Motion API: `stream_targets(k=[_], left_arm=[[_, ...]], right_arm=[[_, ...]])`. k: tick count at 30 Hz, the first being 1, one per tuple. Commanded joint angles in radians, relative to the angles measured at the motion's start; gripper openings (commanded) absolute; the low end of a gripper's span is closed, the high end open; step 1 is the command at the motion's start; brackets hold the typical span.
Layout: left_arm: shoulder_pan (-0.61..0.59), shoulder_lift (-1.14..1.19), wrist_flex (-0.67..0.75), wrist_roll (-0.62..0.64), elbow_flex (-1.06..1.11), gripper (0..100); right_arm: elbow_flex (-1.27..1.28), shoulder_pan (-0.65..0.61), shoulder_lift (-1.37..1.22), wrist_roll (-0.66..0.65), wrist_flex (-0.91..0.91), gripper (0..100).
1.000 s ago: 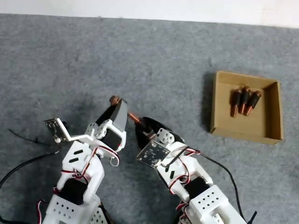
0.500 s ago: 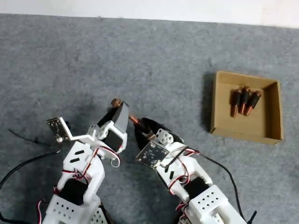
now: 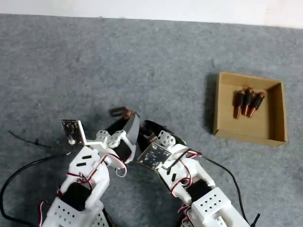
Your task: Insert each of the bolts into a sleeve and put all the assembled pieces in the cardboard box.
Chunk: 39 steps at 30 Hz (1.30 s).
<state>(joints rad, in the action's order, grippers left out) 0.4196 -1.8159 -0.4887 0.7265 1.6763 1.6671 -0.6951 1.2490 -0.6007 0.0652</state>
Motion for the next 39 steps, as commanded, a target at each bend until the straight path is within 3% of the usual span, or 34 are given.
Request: stream_targets(k=[1,7,10,16,23,28,32,35,39], left_arm=[[0.021,-0.007,-0.032,-0.012,0.019,5],[0.028,-0.007,-0.092,-0.008,0.019,39],[0.021,-0.007,-0.095,-0.006,0.019,47],[-0.111,-0.012,-0.081,-0.002,0.016,47],[-0.321,-0.012,0.018,0.126,0.012,47],[-0.377,-0.012,0.055,0.106,0.018,47],[-0.378,-0.012,0.054,0.095,0.019,46],[-0.378,-0.012,0.054,0.095,0.019,37],[-0.417,-0.012,0.054,0.094,0.012,16]], right_arm=[[0.114,0.012,0.016,-0.009,0.028,0.5],[0.116,0.012,0.016,-0.009,0.028,0.5],[0.116,0.013,0.016,-0.009,0.028,0.5],[0.116,0.025,0.016,-0.009,0.028,0.5],[0.114,0.062,0.016,-0.006,0.028,0.5],[0.114,0.127,0.016,0.000,0.028,0.5],[0.114,0.188,0.016,0.089,0.028,0.5],[0.113,0.248,0.016,0.135,0.047,0.5],[0.122,0.318,0.016,0.190,0.170,0.5]])
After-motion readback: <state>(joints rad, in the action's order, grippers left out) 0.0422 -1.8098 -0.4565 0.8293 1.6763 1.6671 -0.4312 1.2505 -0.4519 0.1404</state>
